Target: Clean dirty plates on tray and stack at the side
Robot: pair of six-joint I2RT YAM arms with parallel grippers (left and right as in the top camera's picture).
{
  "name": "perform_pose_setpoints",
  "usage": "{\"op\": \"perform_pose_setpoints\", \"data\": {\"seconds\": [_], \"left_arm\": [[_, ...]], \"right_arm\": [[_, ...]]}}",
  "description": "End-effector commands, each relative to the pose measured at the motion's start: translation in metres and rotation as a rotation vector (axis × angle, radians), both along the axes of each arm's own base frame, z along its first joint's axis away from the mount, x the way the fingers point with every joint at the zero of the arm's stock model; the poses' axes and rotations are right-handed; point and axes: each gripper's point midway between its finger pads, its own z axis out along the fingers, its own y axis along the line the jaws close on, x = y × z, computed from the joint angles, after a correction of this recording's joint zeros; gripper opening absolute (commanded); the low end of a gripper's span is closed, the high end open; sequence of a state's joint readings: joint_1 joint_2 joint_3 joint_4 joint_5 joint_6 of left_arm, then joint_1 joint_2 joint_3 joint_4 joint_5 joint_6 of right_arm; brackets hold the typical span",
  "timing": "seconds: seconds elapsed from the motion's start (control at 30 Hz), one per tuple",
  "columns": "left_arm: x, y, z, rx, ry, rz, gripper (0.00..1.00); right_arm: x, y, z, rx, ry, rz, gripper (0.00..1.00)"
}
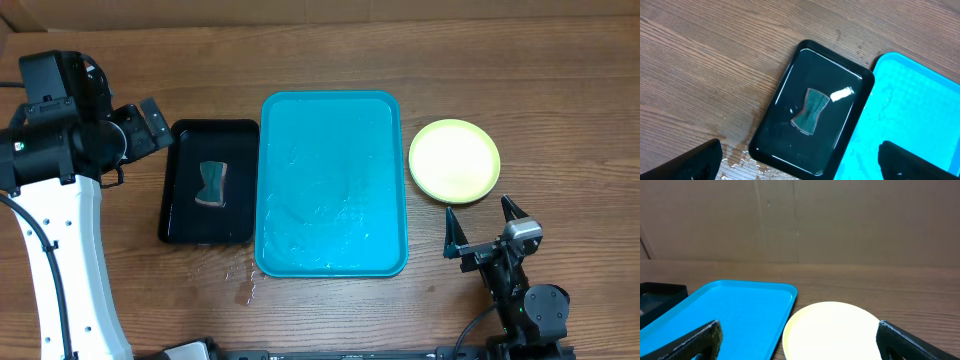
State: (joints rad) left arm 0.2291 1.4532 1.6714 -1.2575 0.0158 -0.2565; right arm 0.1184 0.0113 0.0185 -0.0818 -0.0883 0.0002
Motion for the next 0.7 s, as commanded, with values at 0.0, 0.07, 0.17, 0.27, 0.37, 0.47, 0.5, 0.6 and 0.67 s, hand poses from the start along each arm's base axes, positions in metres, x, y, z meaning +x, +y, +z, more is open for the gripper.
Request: {"op": "perform_pose_setpoints", "data": {"seconds": [0.0, 0.07, 0.17, 0.27, 0.37, 0.47, 0.5, 0.6, 0.67], "left_arm": [[0.0018, -0.0009, 0.0046, -0.009, -0.016, 0.007, 1.0], [0.0018, -0.0009, 0.0046, -0.009, -0.016, 0.007, 1.0], [0.0018, -0.0009, 0.0046, -0.009, -0.016, 0.007, 1.0], [0.0018, -0.0009, 0.0046, -0.009, -0.016, 0.007, 1.0], [0.0018, -0.0009, 0.0046, -0.009, -0.016, 0.007, 1.0], [0.0027, -0.0008, 0.0028, -0.011, -0.011, 0.007, 1.0], [0.003, -0.0006, 0.002, -0.011, -0.008, 0.007, 1.0], [0.0028, -0.0008, 0.0025, -0.011, -0.01, 0.007, 1.0], [0.003, -0.0038, 0.0033, -0.01, -0.012, -0.002, 1.0]], "right_arm": [[0.0006, -0.0022, -0.0023, -0.005, -0.003, -0.012, 1.0], [0.0006, -0.0022, -0.0023, -0.004, -0.003, -0.012, 1.0], [0.0006, -0.0022, -0.0023, -0.005, -0.003, -0.012, 1.0], [0.0006, -0.0022, -0.0023, -0.005, -0.003, -0.012, 1.0], [0.0006, -0.0022, -0.0023, -0.004, -0.003, -0.012, 1.0], [0.0006, -0.0022, -0.0023, -0.004, -0.003, -0.012, 1.0], [0.0006, -0.0022, -0.0023, -0.004, -0.003, -0.012, 1.0], [0.0006, -0.0022, -0.0023, -0.004, -0.003, -0.012, 1.0], [0.0006, -0.0022, -0.0023, -0.005, -0.003, -0.012, 1.0]]}}
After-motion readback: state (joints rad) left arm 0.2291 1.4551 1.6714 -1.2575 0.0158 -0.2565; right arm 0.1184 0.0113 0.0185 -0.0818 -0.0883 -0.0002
